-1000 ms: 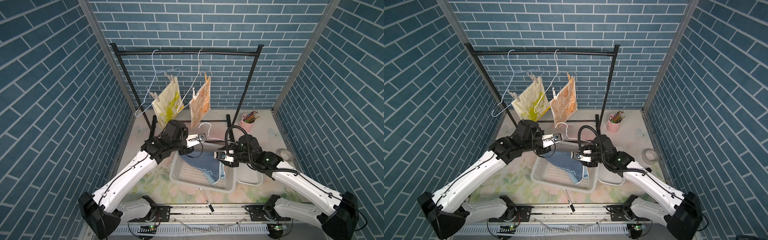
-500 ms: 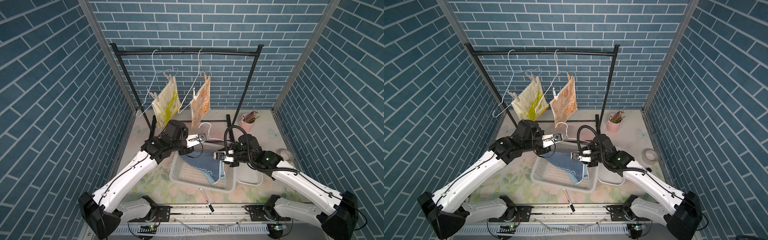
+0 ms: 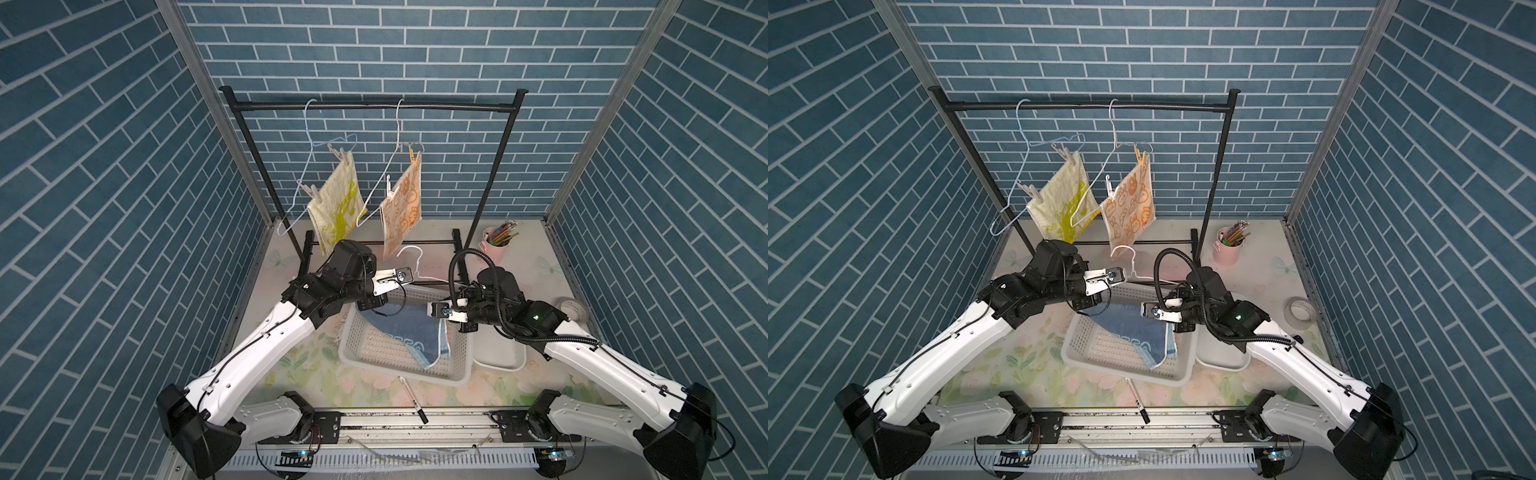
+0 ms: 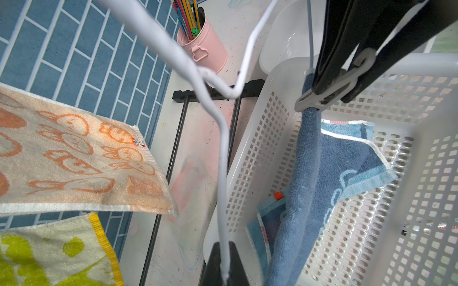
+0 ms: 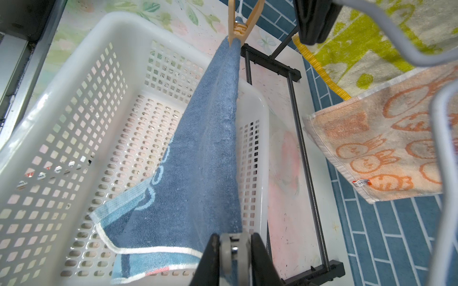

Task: Remove the clothespins securing towels to the hanger
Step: Remove the clothespin from the hanger, then place the clothespin in the storage box.

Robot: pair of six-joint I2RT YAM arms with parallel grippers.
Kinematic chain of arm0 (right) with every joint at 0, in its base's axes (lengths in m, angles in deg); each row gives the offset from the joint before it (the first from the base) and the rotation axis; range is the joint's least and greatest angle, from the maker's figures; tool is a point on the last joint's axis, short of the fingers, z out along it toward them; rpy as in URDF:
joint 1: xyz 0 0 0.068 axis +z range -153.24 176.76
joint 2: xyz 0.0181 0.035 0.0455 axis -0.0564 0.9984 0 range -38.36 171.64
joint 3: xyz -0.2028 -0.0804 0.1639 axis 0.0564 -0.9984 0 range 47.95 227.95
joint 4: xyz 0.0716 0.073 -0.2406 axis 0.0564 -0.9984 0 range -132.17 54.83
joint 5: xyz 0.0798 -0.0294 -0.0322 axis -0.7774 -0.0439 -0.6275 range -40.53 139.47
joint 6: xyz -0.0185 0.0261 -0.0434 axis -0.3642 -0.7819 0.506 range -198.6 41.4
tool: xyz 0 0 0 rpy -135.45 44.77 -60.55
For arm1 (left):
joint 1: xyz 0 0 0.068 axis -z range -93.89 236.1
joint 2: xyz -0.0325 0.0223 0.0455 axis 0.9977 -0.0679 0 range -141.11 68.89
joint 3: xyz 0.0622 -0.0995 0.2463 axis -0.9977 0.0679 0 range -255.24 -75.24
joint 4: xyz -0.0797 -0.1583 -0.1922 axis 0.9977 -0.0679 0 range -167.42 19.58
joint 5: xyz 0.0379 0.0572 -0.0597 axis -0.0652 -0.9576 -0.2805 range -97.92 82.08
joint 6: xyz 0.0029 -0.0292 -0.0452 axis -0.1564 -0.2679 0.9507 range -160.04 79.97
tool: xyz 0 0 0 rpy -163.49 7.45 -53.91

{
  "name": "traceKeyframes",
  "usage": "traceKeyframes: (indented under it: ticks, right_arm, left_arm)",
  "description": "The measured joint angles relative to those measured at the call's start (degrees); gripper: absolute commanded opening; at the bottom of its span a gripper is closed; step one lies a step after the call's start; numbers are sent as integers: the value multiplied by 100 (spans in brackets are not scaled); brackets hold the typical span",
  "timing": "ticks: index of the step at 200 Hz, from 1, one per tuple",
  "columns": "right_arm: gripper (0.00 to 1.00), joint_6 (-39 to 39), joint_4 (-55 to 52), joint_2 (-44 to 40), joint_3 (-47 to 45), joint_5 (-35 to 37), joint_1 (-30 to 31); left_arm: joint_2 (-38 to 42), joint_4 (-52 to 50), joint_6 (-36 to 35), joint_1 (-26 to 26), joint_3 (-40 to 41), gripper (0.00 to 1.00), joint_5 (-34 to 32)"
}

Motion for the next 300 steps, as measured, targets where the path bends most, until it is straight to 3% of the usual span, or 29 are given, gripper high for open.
traceKeyframes:
  ticks: [67, 121, 173, 219, 242, 253, 270, 300]
  right_arm:
    - [7, -332, -568, -966, 352, 299, 9]
    - [4, -334, -2570, -1611, 470, 1790, 11]
    - [3, -295, -3661, -1261, -170, 2885, -57]
    - [31, -313, -3694, -820, -501, 2931, -581]
    - [65, -323, -3650, -745, -501, 2870, -820]
    - [74, -289, -3633, -741, -501, 2859, -885]
    - [80, -286, -3611, -758, -496, 2828, -951]
    - [81, -304, -3620, -872, -356, 2761, -1003]
  left_arm:
    - [-57, 7, -11, 0, 31, 0, -186]
    - [-50, 81, -46, 0, 205, 0, -411]
    - [-17, 118, -57, 0, 205, 0, -474]
    - [26, 120, -76, 0, 205, 0, -474]
    - [26, 120, -79, 0, 205, 0, -474]
    - [26, 122, -81, 0, 205, 0, -474]
    - [26, 122, -94, 0, 205, 0, -472]
    - [26, 122, -98, 0, 205, 0, -470]
